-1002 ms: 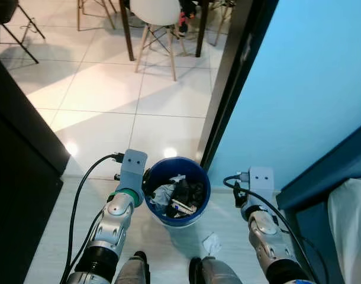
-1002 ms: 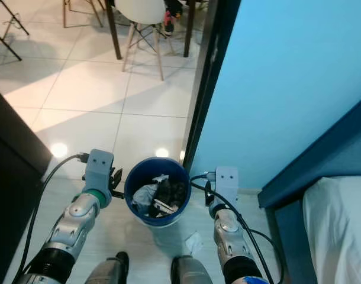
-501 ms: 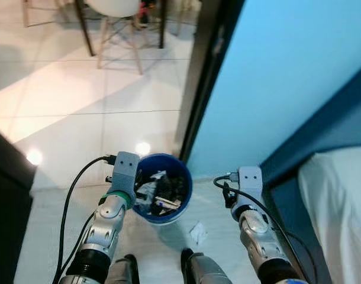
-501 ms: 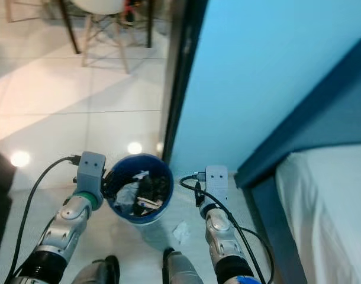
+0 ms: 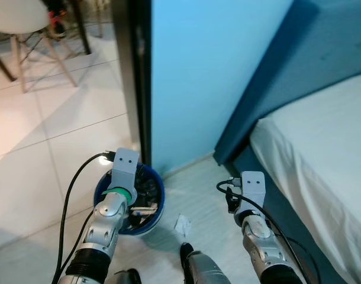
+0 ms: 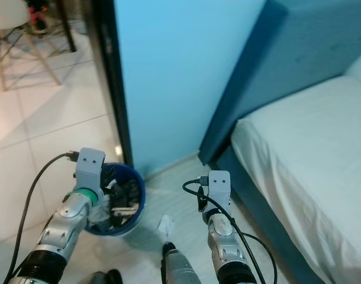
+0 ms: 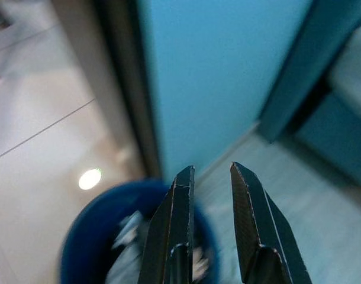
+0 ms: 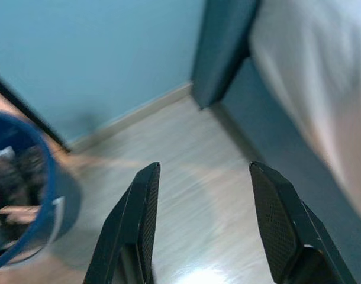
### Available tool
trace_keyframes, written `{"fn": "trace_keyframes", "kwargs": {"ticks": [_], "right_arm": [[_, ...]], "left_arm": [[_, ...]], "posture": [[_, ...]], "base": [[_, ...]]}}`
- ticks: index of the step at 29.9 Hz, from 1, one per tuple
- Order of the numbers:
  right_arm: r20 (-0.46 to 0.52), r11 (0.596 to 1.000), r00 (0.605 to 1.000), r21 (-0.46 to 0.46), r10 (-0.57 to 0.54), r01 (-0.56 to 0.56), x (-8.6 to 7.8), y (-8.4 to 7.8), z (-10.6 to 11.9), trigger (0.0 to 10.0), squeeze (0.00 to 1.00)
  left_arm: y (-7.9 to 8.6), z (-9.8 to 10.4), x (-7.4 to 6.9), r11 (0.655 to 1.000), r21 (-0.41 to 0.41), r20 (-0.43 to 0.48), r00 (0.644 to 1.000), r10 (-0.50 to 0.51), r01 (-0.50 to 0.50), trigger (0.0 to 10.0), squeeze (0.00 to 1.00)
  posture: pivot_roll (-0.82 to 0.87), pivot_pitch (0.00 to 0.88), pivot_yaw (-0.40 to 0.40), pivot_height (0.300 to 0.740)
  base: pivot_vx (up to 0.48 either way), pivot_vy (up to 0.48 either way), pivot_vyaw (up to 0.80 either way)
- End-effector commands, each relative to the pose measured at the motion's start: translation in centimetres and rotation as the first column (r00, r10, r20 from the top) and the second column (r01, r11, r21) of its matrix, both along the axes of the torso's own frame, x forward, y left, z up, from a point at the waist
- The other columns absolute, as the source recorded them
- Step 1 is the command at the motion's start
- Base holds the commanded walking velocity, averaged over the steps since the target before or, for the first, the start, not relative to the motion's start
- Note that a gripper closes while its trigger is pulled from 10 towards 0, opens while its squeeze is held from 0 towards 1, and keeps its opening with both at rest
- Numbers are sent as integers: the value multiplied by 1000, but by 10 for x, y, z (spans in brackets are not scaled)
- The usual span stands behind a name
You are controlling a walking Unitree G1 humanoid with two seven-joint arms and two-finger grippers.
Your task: Clean up the room
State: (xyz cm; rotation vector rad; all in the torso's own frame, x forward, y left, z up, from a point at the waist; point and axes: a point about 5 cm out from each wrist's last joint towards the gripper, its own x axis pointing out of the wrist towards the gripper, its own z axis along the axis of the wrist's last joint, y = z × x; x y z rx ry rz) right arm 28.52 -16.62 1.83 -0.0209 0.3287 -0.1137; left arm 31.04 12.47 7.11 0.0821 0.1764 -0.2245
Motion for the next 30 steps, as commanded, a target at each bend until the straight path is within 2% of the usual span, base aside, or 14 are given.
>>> {"fn": "trace_keyframes", "kwargs": {"ticks": [1, 5, 14, 22, 26, 30], "right_arm": [[-15, 1000, 1000, 1, -21, 21, -7, -4, -6, 10000, 0], [4, 999, 999, -8, -41, 41, -9, -10, -5, 10000, 0], [1, 999, 999, -12, -34, 34, -4, -10, -5, 10000, 0], [-21, 999, 999, -16, -36, 35, -8, -11, -9, 10000, 0], [-40, 1000, 999, -21, -21, 20, -13, -12, -15, 10000, 0], [-39, 999, 999, -18, -34, 33, -12, -14, -14, 10000, 0]], "left_arm": [[0, -9, -5, 1000, -3, -33, 999, -15, 15, 10000, 0], [-2, -10, -6, 999, 19, -31, 998, -48, 49, 10000, 0], [13, -21, -4, 999, 39, -92, 995, 33, -30, 10000, 0], [11, -27, -5, 999, 48, -105, 994, 24, -19, 10000, 0], [10, -29, -9, 999, 47, -104, 994, 30, -25, 10000, 0], [10, -32, -8, 998, 51, -113, 993, 34, -29, 10000, 0]], "posture": [[19, 112, 28, 740], [22, 99, 23, 740], [29, 42, 31, 740], [28, 60, 6, 740], [29, 21, 6, 740], [31, 18, 1, 740]], "base": [[0, 0, -800], [0, 0, -800], [0, 0, -800], [0, 0, -800], [0, 0, -800], [0, 0, -800]]}}
